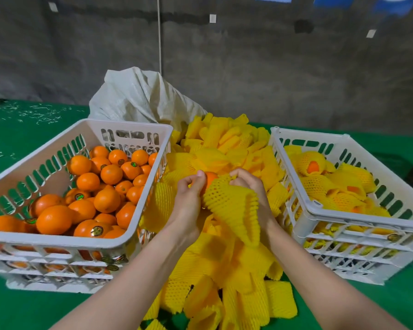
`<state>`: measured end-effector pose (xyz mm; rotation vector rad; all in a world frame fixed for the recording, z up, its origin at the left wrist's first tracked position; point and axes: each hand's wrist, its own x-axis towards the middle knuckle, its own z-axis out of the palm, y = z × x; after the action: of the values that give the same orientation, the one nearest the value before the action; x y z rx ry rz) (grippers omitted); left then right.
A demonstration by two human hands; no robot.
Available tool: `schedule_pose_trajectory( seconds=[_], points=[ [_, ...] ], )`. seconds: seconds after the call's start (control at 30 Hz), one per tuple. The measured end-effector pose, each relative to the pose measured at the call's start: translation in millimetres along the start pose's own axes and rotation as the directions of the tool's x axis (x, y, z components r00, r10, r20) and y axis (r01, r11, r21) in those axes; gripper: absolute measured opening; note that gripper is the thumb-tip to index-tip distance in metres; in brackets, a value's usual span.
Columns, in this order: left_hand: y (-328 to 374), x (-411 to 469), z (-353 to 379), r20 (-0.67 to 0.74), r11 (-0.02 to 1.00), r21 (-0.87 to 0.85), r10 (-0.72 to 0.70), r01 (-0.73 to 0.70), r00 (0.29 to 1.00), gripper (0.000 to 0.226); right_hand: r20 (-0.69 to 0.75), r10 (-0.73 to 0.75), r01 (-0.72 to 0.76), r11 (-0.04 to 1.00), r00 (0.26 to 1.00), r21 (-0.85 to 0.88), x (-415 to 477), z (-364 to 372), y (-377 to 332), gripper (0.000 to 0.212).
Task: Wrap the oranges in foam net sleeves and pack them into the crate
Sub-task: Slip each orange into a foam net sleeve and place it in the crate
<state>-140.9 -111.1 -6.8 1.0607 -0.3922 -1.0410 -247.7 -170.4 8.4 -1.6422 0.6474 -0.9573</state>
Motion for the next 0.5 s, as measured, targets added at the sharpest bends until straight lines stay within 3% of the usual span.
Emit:
schedule_pose_trajectory(
  seconds=[0.1,0.2,0.27,0.4,0.5],
  points=[
    [-4,-1,3,0.085,1.000,0.002,0.023,-0.023,0.996,0.032,-0.095,-0.107,0.090,0.981,0.990,-0.172,0,-3,10,0.031],
    [-3,-4,1,0.224,0.997,-0.057,-0.039,0.053,0.974,0.069,-0.182,-0.120,0.073,0.966,0.976,-0.246,0,-2,16,0.032],
    [-4,-3,-2,0.295,0.997,-0.061,-0.033,0.053,0.955,0.081,-0.266,-0.142,0.070,0.962,0.954,-0.262,-1,1,18,0.030],
    [-10,3,-7,0.229,0.987,-0.158,0.071,-0.035,0.971,0.059,-0.276,-0.268,0.169,0.927,0.923,-0.334,-5,14,16,0.012],
    [-13,5,-8,0.272,0.956,-0.289,0.037,0.045,0.961,0.044,-0.220,-0.274,0.199,0.929,0.936,-0.311,-16,22,17,0.018]
  ],
)
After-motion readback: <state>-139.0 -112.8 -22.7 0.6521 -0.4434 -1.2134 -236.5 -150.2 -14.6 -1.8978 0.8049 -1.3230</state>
